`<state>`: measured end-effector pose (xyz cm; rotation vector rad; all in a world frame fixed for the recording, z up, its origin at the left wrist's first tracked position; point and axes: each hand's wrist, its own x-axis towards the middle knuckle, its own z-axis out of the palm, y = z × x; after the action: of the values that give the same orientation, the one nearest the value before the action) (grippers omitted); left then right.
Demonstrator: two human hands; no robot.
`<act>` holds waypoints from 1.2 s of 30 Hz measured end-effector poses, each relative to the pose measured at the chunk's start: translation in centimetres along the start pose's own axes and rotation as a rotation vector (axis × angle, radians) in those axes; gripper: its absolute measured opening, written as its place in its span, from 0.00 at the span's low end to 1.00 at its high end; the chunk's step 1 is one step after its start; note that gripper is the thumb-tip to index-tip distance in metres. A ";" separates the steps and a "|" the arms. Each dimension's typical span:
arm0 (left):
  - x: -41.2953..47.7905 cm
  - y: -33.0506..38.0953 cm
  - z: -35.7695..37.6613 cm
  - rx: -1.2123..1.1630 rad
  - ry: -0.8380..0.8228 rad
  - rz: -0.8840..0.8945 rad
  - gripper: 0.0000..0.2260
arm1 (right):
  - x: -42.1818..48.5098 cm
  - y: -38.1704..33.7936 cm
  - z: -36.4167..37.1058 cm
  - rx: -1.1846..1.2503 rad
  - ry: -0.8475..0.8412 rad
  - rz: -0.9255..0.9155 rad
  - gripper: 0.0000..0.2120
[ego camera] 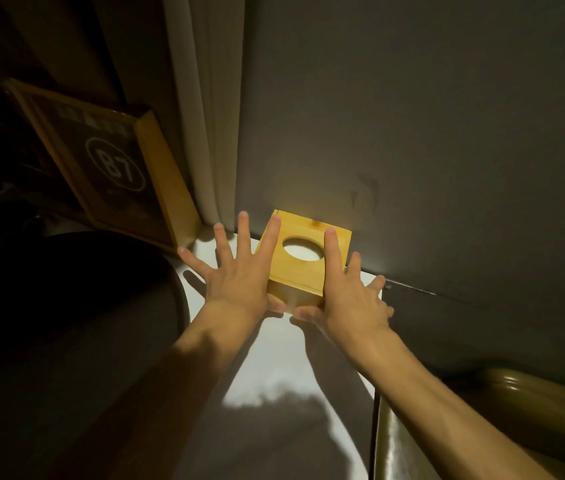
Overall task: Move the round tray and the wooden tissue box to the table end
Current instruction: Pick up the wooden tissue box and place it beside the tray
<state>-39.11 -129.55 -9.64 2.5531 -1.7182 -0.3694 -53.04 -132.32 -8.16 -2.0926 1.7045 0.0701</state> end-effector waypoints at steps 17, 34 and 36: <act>0.2 0.4 0.6 -0.021 0.047 -0.107 0.58 | 0.0 -0.2 0.3 0.076 -0.016 -0.021 0.61; 0.4 1.0 -0.2 0.062 0.315 -0.210 0.16 | 0.7 -1.4 -6.4 -0.166 -0.417 -0.113 0.59; 0.6 1.4 -1.0 0.017 0.285 -0.167 0.15 | 0.9 -1.5 -7.9 -0.275 -0.468 -0.133 0.55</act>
<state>-39.96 -130.73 -8.58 2.6145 -1.4226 0.0068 -53.27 -135.77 -0.87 -2.1522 1.3279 0.7295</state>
